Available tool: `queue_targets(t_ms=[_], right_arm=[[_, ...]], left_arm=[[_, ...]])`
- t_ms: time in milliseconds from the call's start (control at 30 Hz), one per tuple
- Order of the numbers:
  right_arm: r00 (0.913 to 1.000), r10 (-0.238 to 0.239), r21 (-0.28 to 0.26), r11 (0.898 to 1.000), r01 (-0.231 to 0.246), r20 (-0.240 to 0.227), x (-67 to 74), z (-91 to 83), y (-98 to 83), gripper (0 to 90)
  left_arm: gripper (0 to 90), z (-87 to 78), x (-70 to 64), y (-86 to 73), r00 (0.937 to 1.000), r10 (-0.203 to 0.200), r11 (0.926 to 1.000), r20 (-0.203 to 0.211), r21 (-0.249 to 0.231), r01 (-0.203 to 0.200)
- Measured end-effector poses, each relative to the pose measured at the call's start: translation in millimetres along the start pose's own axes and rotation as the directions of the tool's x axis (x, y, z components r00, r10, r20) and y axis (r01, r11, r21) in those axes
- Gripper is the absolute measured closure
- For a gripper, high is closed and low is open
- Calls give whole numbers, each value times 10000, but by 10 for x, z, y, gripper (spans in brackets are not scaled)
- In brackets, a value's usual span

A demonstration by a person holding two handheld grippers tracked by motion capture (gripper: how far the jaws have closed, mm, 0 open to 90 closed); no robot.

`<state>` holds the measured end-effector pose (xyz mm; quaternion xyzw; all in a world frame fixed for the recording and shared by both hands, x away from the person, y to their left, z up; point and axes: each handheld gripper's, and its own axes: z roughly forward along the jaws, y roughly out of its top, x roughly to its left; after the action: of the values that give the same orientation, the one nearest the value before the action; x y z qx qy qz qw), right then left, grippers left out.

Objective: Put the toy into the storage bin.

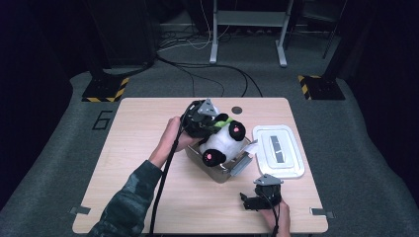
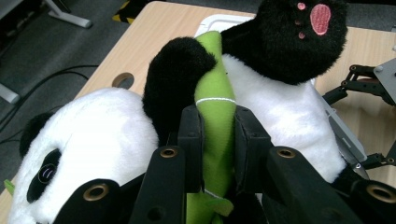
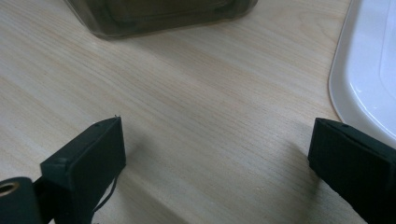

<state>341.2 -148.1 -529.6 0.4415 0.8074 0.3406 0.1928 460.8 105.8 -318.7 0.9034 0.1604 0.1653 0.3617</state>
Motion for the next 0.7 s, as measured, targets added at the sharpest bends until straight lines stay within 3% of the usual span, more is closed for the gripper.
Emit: queue_targets(t_ms=[233, 400, 567, 633, 700], right_arm=[[10000, 10, -5, 10000, -10, 1, 1, 0, 0, 31], [10000, 33, 10, 10000, -33, -5, 3, -1, 0, 32], [10000, 45, 18, 10000, -45, -3, 4, -2, 0, 32], [10000, 48, 19, 10000, -48, -6, 4, -2, 0, 32], [10000, 46, 10, 10000, -46, 12, 4, -2, 0, 32]], left_arm=[[752, 72, -26, 10, 9997, -149, 9996, 168, 243, 145], [749, 123, -18, -1, 9983, -493, 9980, 314, 420, 480], [732, 159, -23, -16, 9983, -485, 9978, 309, 473, 470], [697, 178, -29, -23, 9984, -528, 9975, 210, 476, 517], [593, 195, -19, -26, 9975, -690, 9962, 137, 538, 682]])
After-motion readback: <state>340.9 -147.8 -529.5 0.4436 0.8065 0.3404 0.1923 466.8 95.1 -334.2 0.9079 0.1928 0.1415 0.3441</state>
